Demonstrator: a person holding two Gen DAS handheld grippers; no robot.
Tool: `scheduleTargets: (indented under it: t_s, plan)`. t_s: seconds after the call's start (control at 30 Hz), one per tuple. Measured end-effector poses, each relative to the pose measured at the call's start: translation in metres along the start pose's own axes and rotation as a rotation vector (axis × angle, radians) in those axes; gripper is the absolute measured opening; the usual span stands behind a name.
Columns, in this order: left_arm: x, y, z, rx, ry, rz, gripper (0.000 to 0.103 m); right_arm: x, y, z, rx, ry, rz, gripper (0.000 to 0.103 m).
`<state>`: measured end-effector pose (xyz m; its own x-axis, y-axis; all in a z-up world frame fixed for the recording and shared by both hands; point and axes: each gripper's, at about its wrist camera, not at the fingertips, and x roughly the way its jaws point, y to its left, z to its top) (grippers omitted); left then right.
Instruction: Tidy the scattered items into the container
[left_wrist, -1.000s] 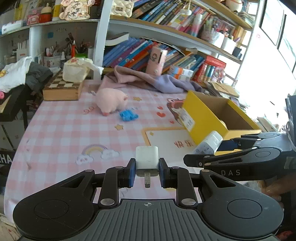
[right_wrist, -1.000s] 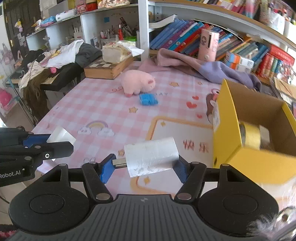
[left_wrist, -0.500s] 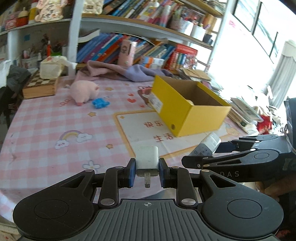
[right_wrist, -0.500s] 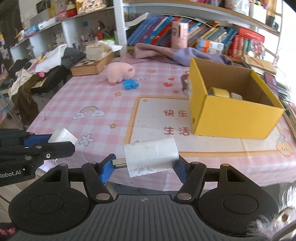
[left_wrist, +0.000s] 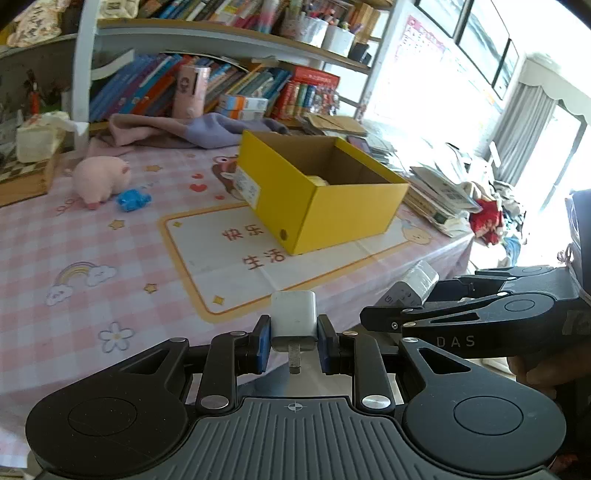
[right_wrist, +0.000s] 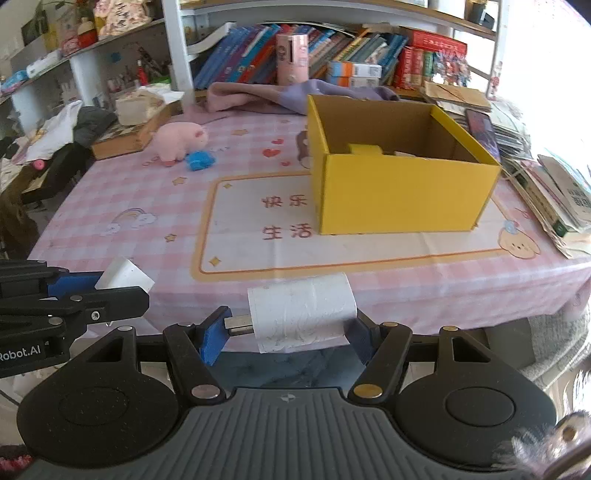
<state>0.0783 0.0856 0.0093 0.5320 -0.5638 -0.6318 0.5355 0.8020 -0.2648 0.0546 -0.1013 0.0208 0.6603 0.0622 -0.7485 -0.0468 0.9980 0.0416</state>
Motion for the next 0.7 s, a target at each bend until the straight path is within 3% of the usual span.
scheduleTargets:
  t_s: [0.7]
  plan:
    - [0.070, -0.062, 0.029, 0.110, 0.081, -0.133, 0.024, -0.001, -0.088, -0.003, 0.113, 0.032, -0.100, 0.065]
